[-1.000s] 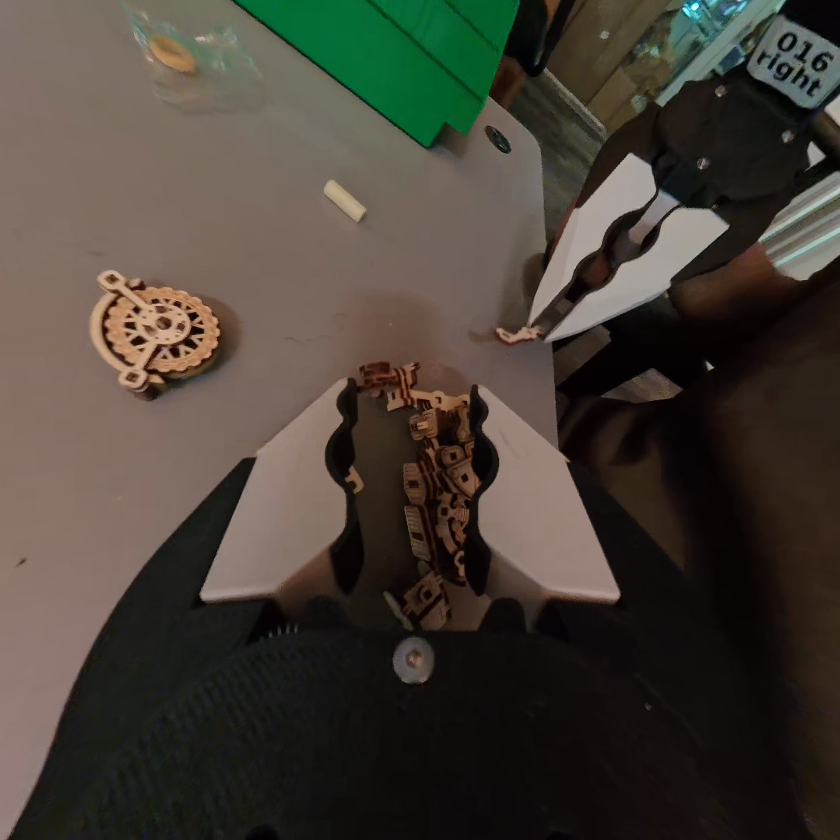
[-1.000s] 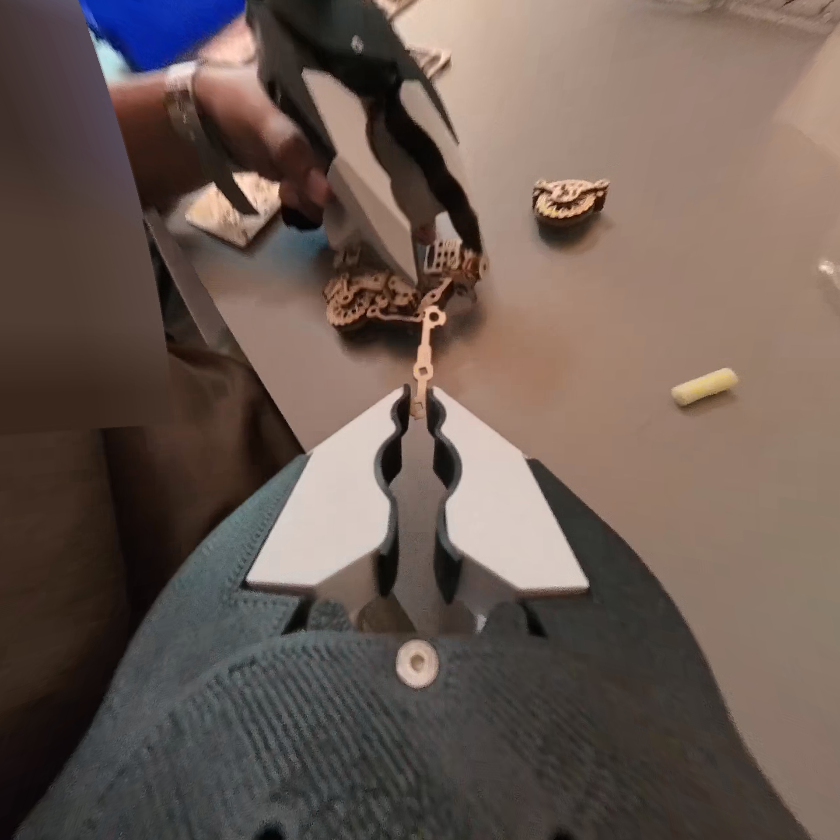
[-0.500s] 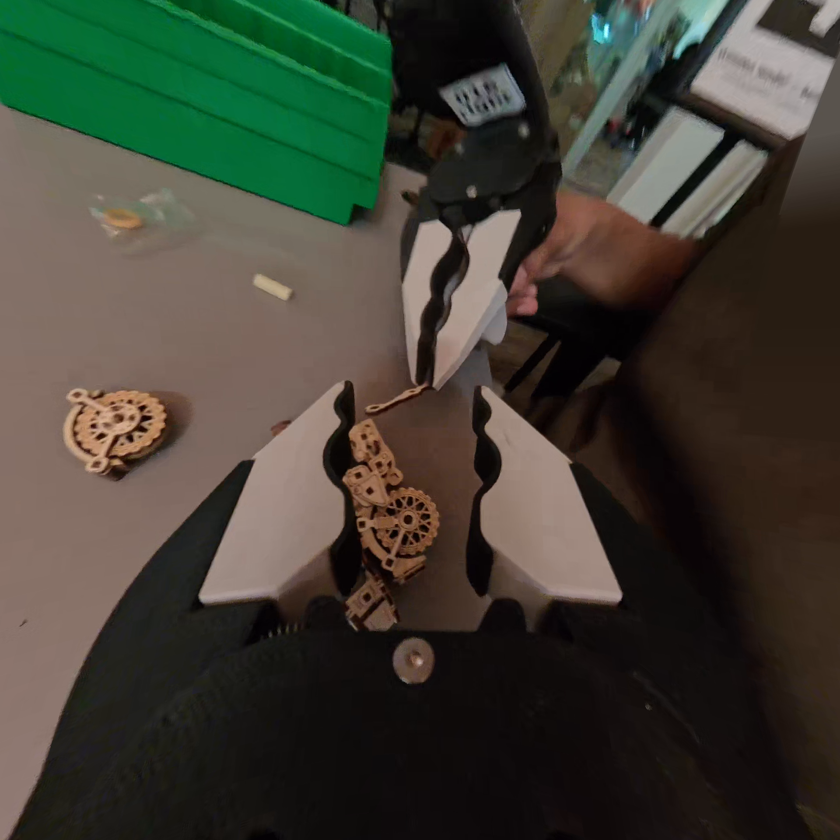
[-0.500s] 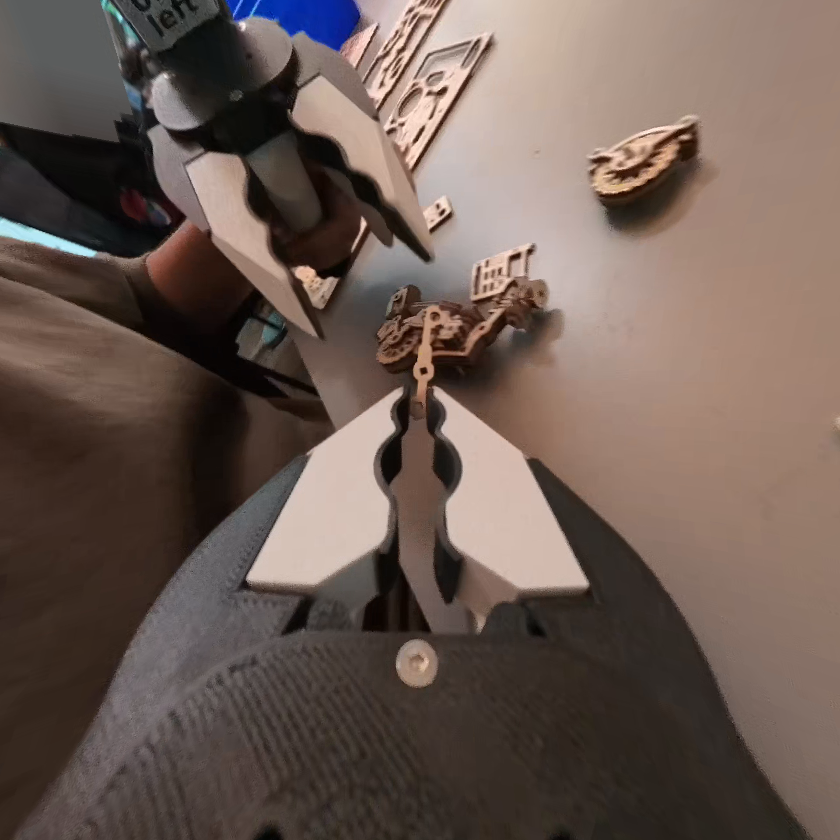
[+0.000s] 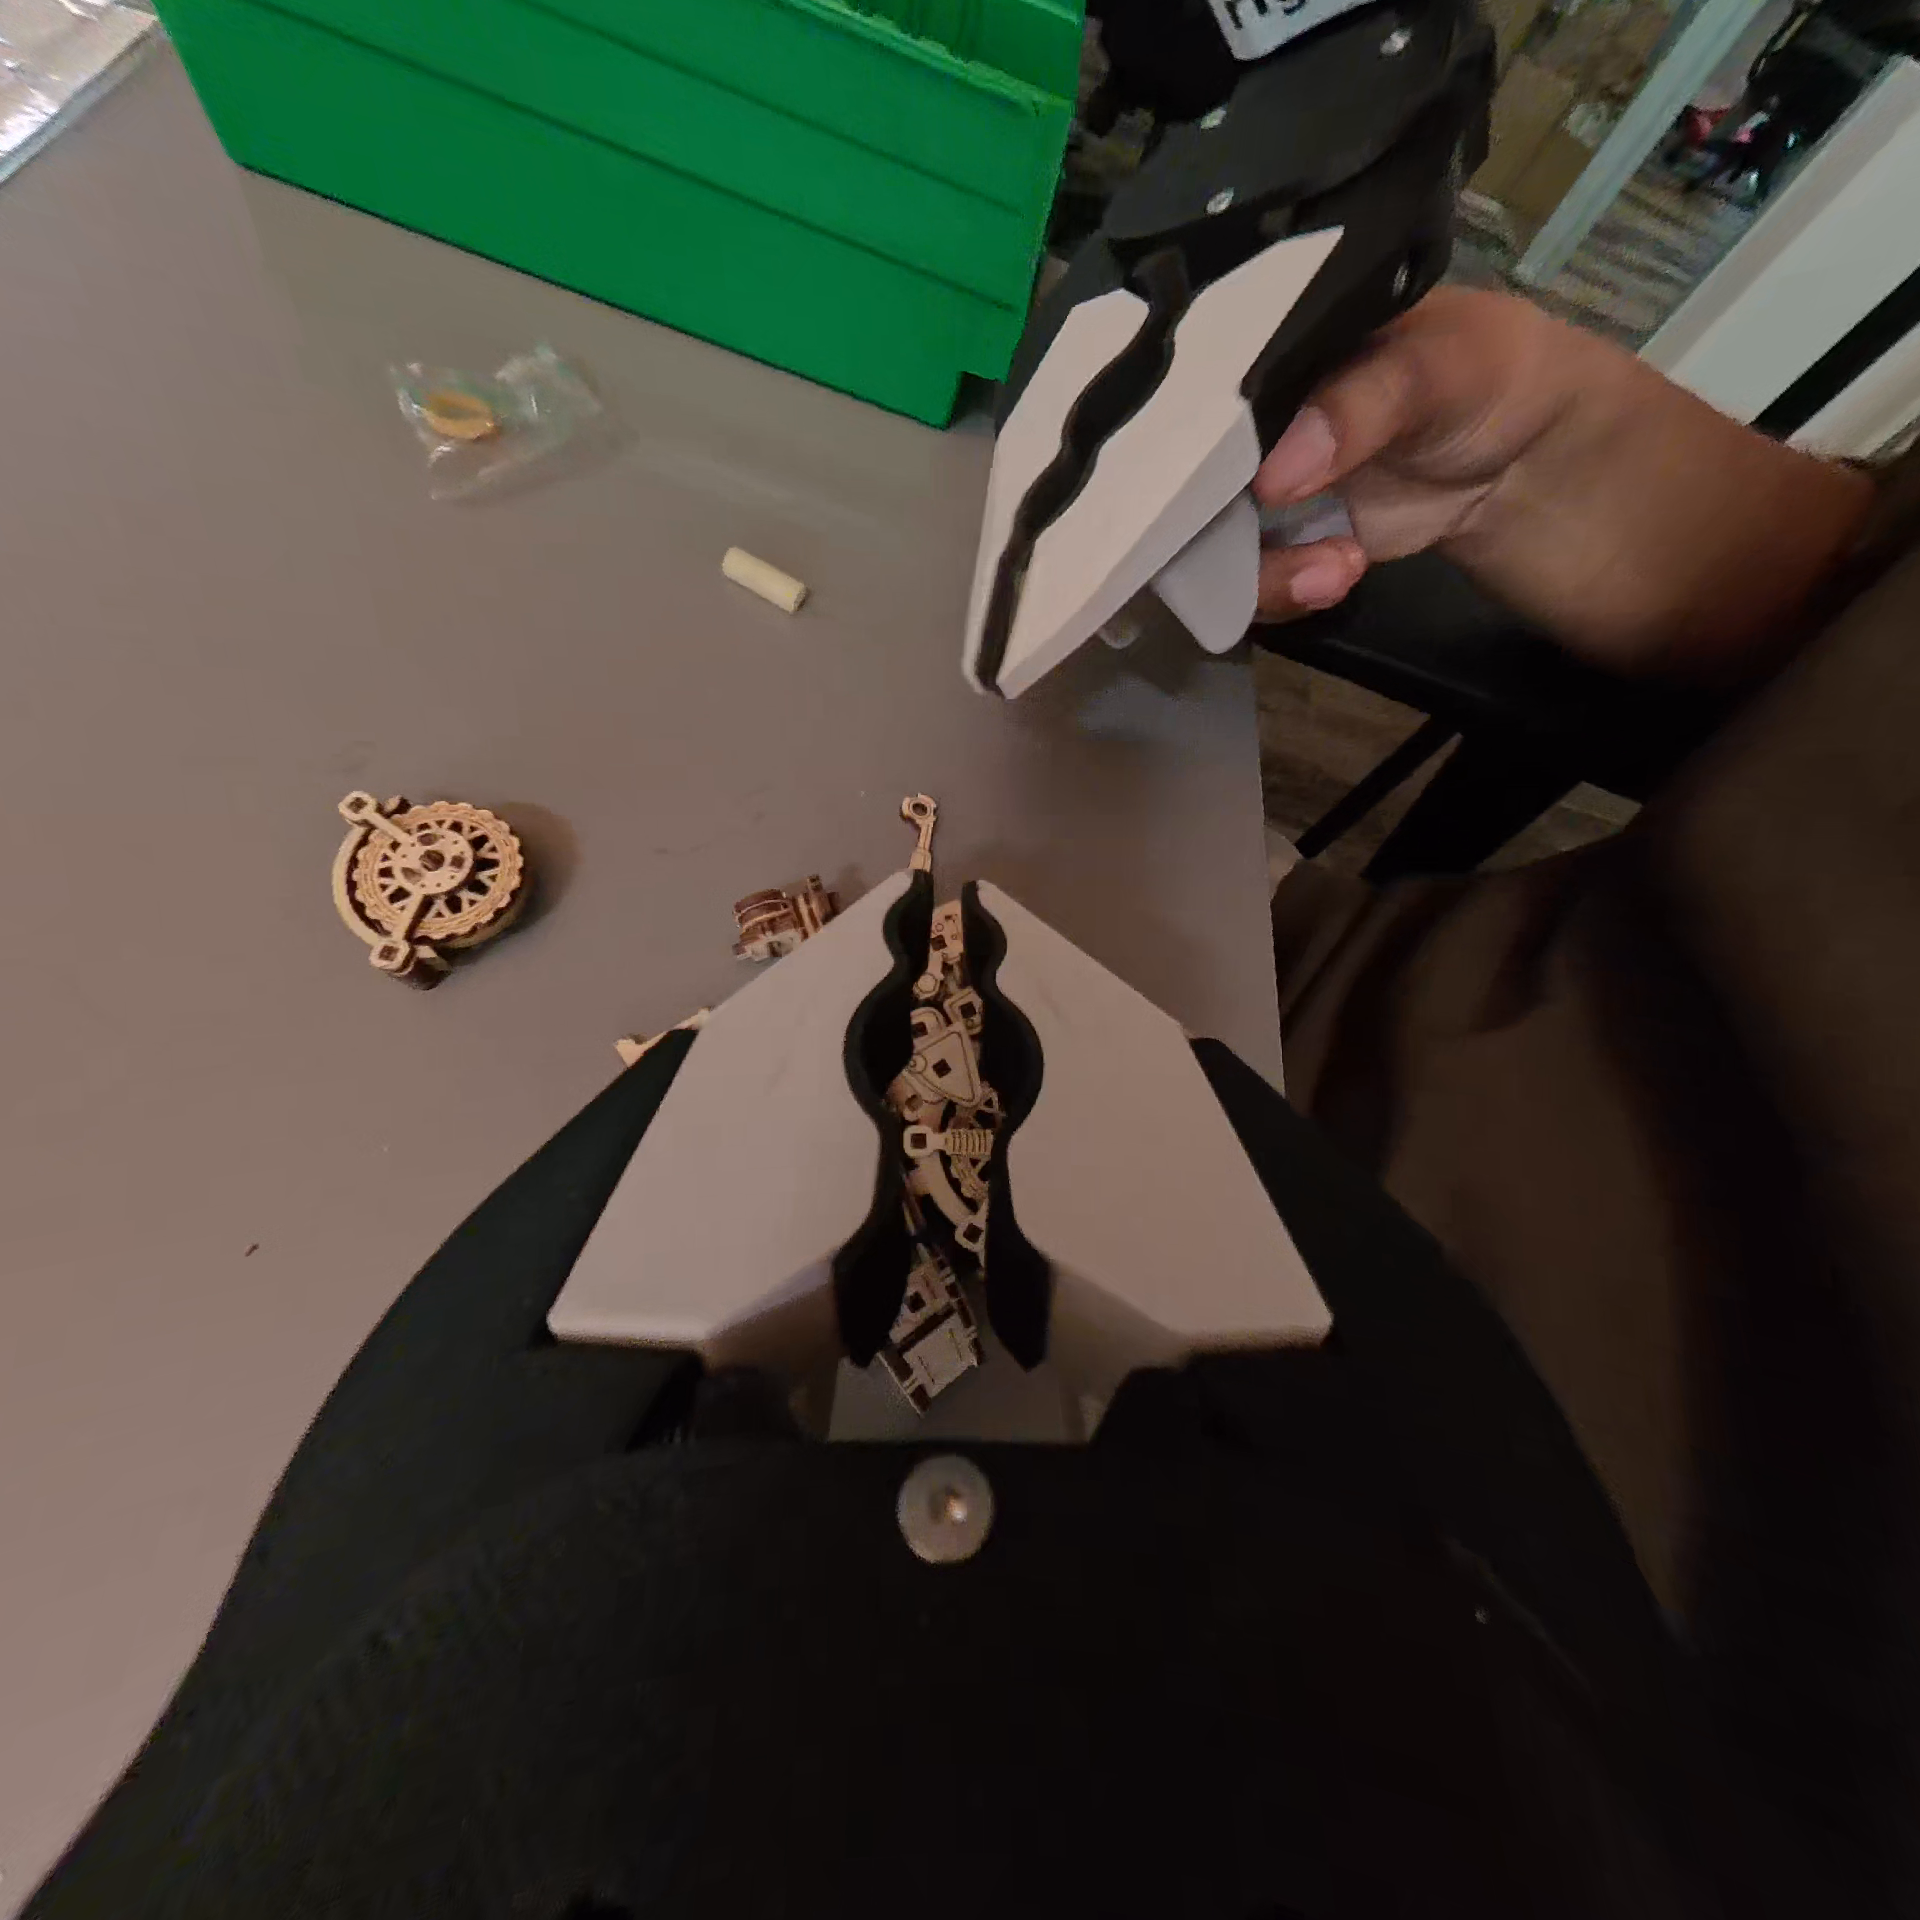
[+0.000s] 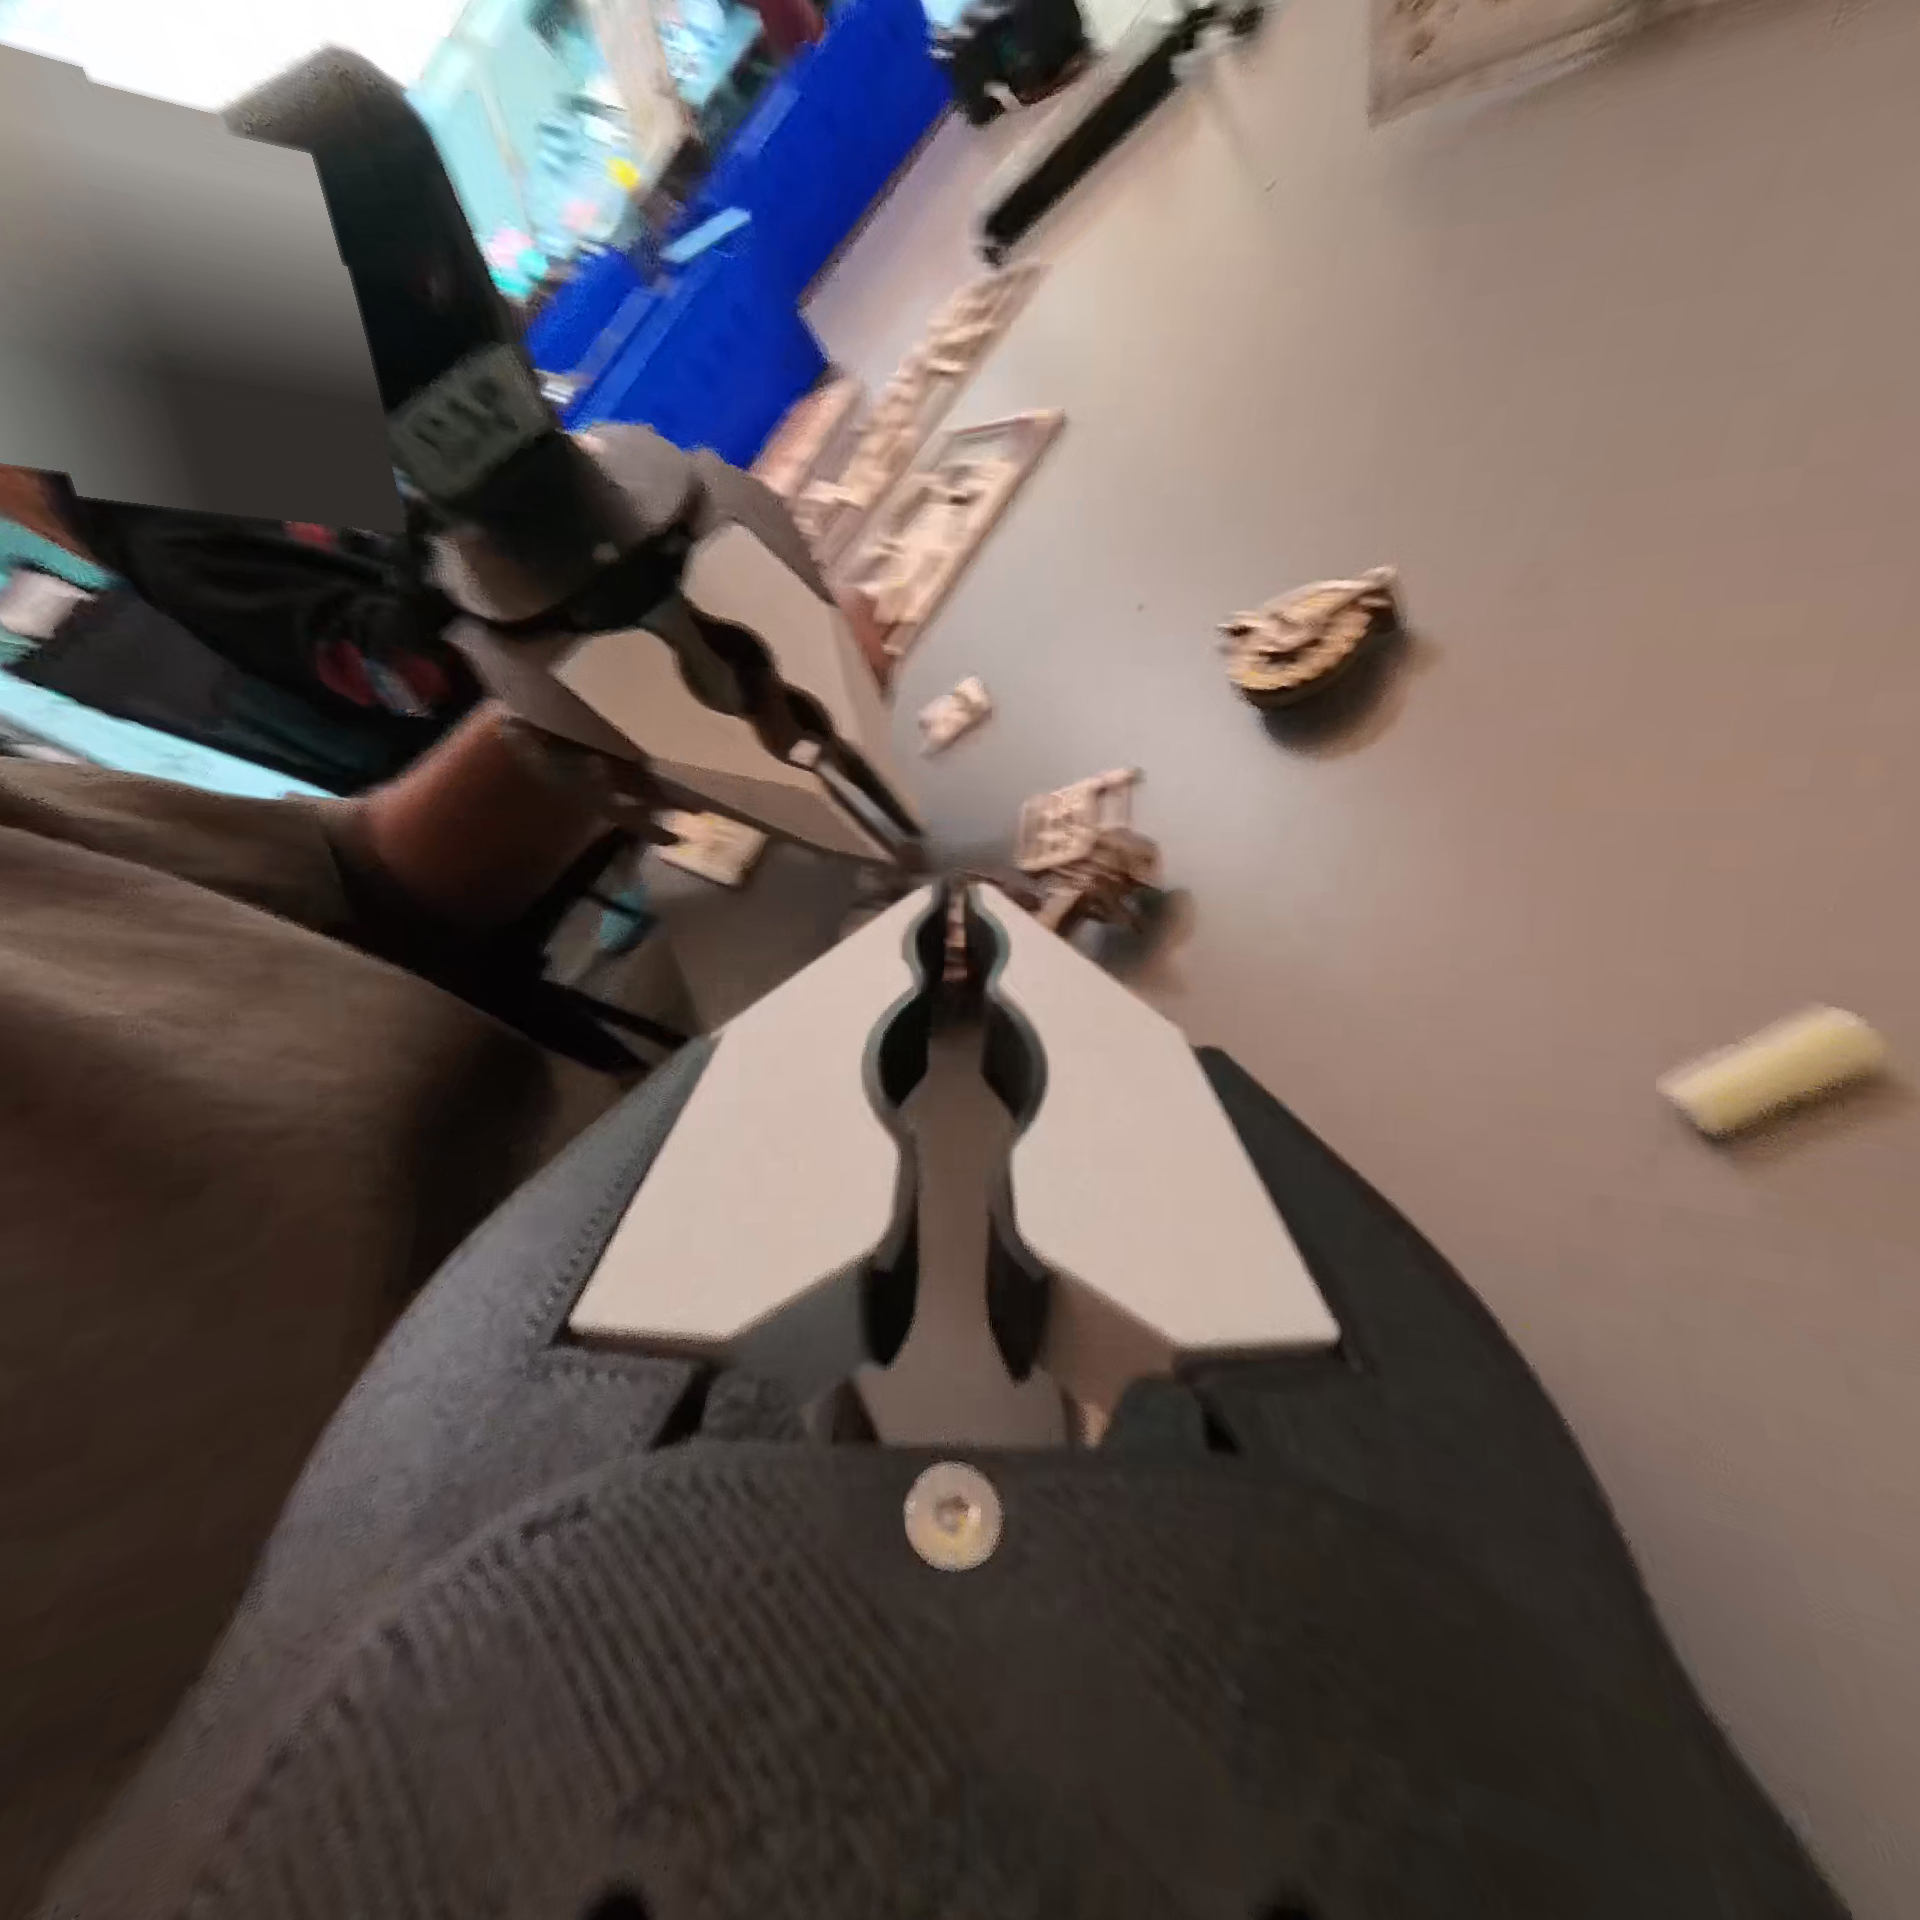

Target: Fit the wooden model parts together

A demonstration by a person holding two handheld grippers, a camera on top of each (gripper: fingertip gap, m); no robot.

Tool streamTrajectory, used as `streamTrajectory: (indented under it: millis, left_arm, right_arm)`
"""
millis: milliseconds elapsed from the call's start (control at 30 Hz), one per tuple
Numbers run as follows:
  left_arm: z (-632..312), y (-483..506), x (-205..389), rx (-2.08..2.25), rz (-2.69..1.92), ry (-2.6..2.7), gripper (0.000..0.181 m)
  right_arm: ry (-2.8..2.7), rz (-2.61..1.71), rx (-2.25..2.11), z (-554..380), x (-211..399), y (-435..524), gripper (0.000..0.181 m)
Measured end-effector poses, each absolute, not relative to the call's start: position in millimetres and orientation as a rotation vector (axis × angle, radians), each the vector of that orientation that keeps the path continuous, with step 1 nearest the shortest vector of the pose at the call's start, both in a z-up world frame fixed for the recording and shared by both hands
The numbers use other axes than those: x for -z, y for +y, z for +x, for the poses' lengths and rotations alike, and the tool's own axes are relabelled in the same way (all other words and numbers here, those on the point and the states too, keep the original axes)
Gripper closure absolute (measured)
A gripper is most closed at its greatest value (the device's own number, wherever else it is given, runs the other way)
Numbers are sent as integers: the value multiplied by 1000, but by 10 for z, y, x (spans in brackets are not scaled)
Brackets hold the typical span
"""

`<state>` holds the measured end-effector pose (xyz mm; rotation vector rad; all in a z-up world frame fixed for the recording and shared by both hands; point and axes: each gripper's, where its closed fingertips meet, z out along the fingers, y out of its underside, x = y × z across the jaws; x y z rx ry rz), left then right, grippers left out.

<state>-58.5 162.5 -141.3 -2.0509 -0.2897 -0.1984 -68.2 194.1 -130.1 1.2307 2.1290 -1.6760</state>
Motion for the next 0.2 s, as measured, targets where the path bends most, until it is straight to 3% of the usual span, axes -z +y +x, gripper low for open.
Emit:
streamTrajectory:
  millis: [33, 200]
  left_arm:
    - [-594, 1622, 1396, 208, -2039, -296, 177]
    - [-652, 1646, 1388, 264, -1970, -363, 173]
  right_arm:
    - [2225, 1269, 1648, -716, 1376, 2040, 176]
    - [2799, 1230, 1401, -756, 1732, 2290, 165]
